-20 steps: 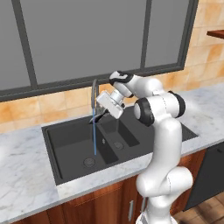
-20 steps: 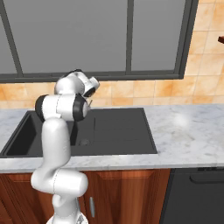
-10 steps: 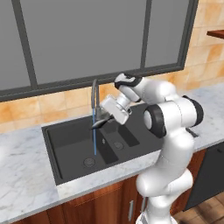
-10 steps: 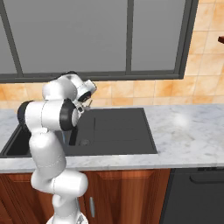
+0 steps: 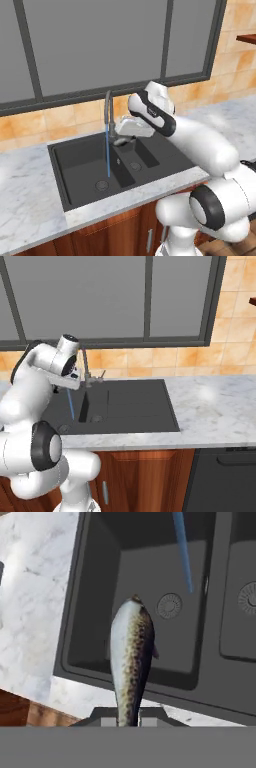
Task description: Take the fish out of the fridge, briefly rinse it in the sink, and place it on the tray next to the sink.
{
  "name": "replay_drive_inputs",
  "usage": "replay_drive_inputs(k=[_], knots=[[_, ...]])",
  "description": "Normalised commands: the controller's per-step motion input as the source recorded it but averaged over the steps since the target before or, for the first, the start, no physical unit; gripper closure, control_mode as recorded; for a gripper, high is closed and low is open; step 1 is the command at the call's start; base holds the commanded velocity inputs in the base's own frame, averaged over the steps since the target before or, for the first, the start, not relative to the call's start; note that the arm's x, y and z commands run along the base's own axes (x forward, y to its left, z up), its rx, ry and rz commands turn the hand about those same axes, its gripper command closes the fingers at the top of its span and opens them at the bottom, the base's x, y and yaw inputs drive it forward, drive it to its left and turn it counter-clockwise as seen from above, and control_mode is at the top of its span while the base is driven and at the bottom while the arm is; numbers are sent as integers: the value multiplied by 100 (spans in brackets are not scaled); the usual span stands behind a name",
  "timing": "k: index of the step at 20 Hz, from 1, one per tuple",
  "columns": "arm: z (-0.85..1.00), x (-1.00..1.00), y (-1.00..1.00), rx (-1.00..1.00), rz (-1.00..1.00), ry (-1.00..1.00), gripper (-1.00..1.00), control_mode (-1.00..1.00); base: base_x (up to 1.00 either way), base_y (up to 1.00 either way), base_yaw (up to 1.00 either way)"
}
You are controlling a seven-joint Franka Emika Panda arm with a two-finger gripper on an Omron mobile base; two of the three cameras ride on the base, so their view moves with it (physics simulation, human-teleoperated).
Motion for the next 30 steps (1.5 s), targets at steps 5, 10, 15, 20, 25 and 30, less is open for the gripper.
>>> replay_drive_inputs(k=[5,10,15,20,25,30], knots=[[-9,-100,33,-30,17,-40,100,-100,0,0,0],[0,0,0,0,0,0,100,100,-100,98,4],[0,0,0,0,0,0,100,100,-80,100,0],[0,0,0,0,0,0,100,100,-14,100,0],[0,0,0,0,0,0,100,100,30,100,0],[0,16,4,0,0,-8,100,-100,53,61,0]])
